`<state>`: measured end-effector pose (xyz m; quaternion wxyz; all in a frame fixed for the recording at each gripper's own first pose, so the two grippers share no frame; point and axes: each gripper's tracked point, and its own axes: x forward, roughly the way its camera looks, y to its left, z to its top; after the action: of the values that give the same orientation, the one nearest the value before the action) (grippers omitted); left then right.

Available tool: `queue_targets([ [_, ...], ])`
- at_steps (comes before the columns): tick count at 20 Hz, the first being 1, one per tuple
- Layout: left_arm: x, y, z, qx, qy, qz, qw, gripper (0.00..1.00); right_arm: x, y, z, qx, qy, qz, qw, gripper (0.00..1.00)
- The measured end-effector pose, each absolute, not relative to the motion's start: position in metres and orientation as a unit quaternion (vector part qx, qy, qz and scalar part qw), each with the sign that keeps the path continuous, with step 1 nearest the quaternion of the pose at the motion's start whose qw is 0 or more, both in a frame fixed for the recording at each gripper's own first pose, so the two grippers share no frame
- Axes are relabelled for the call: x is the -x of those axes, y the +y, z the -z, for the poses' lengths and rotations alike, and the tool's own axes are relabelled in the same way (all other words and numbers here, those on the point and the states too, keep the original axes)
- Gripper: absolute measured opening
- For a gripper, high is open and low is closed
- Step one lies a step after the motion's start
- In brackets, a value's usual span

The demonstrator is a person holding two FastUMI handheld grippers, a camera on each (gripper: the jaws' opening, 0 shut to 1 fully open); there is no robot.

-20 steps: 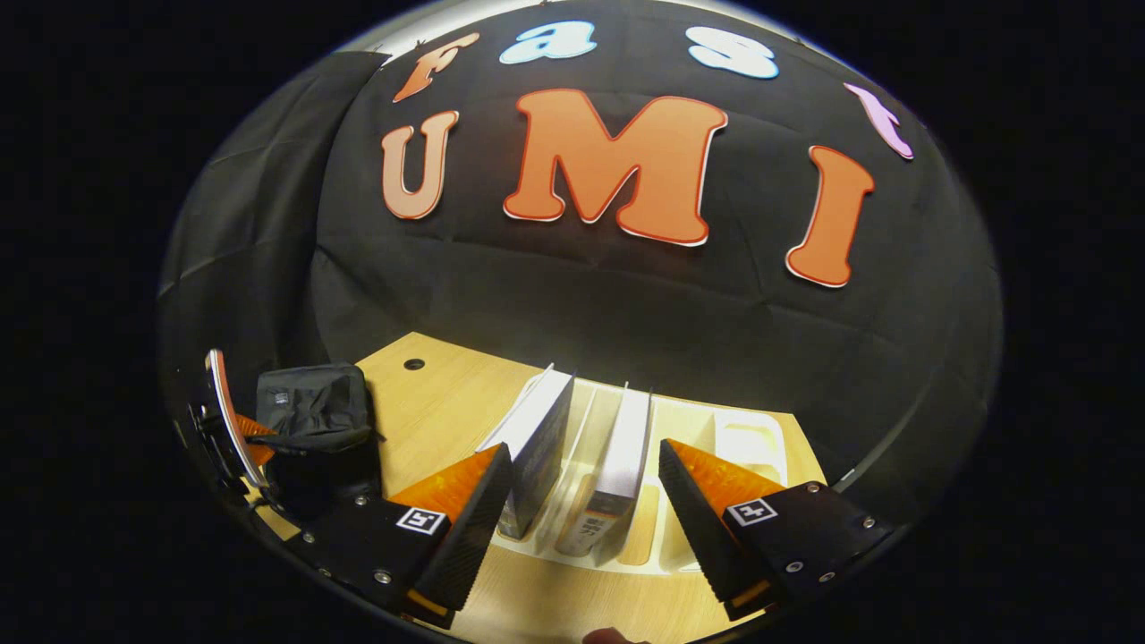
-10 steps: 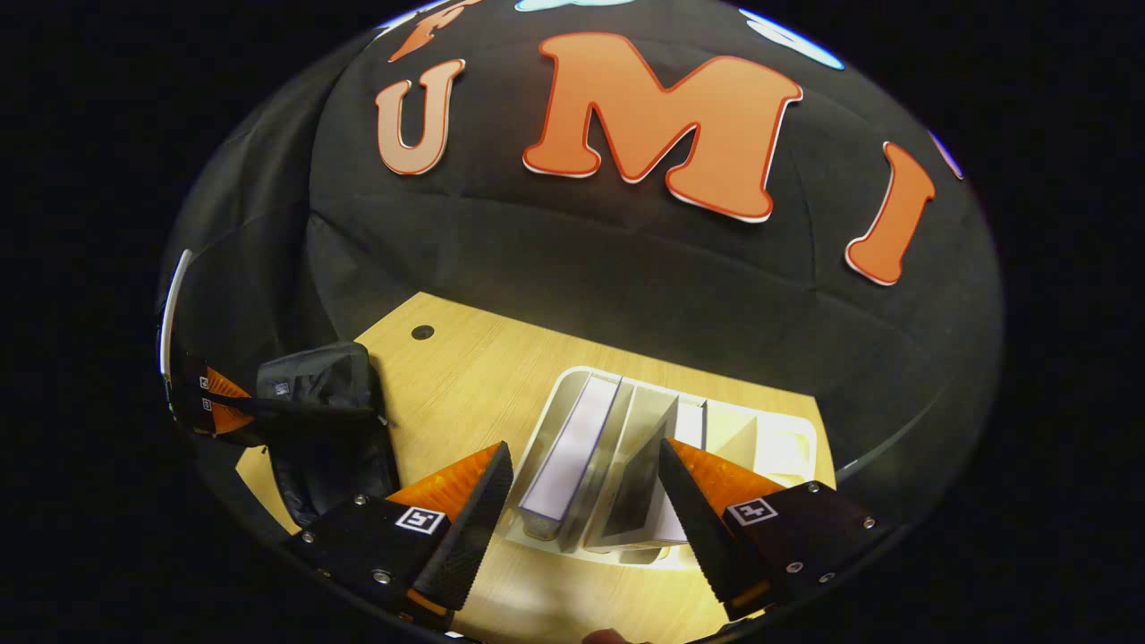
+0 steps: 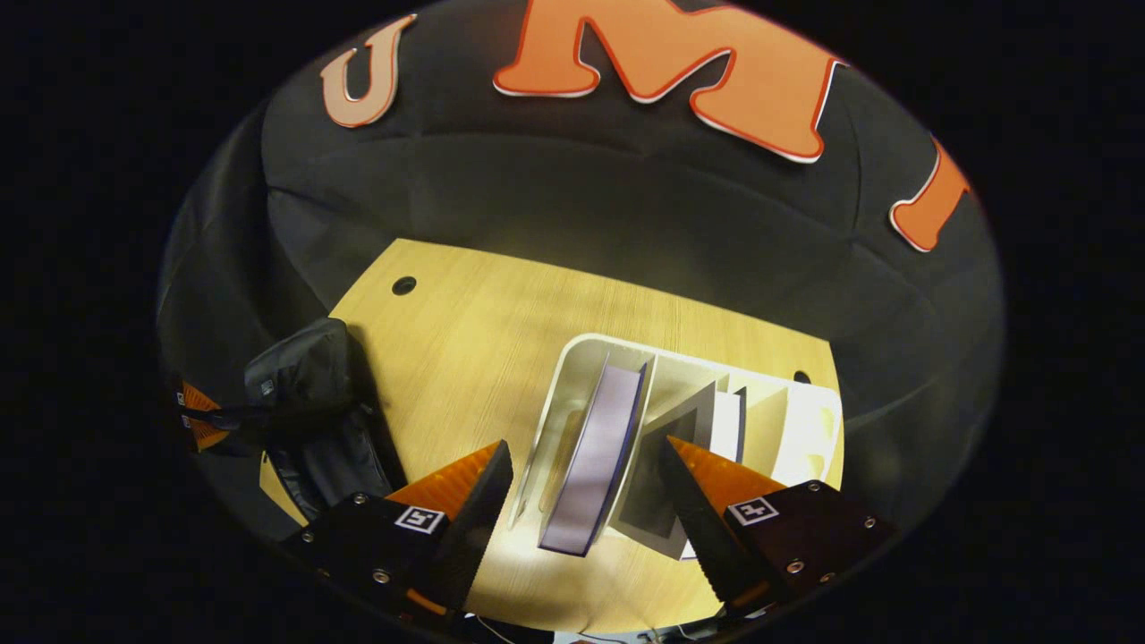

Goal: Open the schoolbag, grab two books from the bookshelf and put them into the schoolbag.

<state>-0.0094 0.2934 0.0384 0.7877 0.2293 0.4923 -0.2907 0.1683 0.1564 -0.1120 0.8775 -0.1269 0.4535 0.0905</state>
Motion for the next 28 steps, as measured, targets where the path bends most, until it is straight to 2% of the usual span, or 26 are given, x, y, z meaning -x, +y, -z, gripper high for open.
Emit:
queue_targets([
  [2, 0.007, 0.294, -0.034, -0.225, 0.496, 0.295, 0.785, 0.05, -0.174, 0.156, 0.125, 0.118, 0.488, -0.081, 0.861, 0.99],
  [4, 0.004, 0.294, -0.029, -0.217, 0.501, 0.300, 0.782, 0.05, -0.176, 0.154, 0.140, 0.115, 0.515, -0.063, 0.847, 0.92],
  [6, 0.000, 0.294, -0.027, -0.212, 0.504, 0.300, 0.782, 0.05, -0.176, 0.148, 0.155, 0.110, 0.542, -0.047, 0.832, 0.75],
  [7, 0.000, 0.294, -0.026, -0.209, 0.506, 0.301, 0.781, 0.05, -0.176, 0.146, 0.160, 0.107, 0.551, -0.038, 0.827, 0.54],
  [8, 0.001, 0.294, -0.025, -0.207, 0.508, 0.303, 0.780, 0.05, -0.175, 0.145, 0.164, 0.104, 0.558, -0.032, 0.822, 0.56],
  [9, 0.002, 0.293, -0.025, -0.206, 0.510, 0.304, 0.778, 0.05, -0.174, 0.147, 0.168, 0.101, 0.564, -0.027, 0.819, 0.39],
  [10, 0.000, 0.293, -0.023, -0.206, 0.510, 0.307, 0.776, 0.05, -0.173, 0.151, 0.168, 0.092, 0.568, -0.027, 0.817, 0.43],
  [16, -0.001, 0.287, -0.021, -0.201, 0.512, 0.312, 0.775, 0.05, -0.152, 0.149, 0.159, 0.069, 0.564, -0.020, 0.823, 0.34],
  [28, 0.003, 0.280, -0.015, -0.190, 0.508, 0.320, 0.776, 0.05, -0.030, 0.119, 0.080, -0.049, 0.477, -0.025, 0.877, 0.32],
])
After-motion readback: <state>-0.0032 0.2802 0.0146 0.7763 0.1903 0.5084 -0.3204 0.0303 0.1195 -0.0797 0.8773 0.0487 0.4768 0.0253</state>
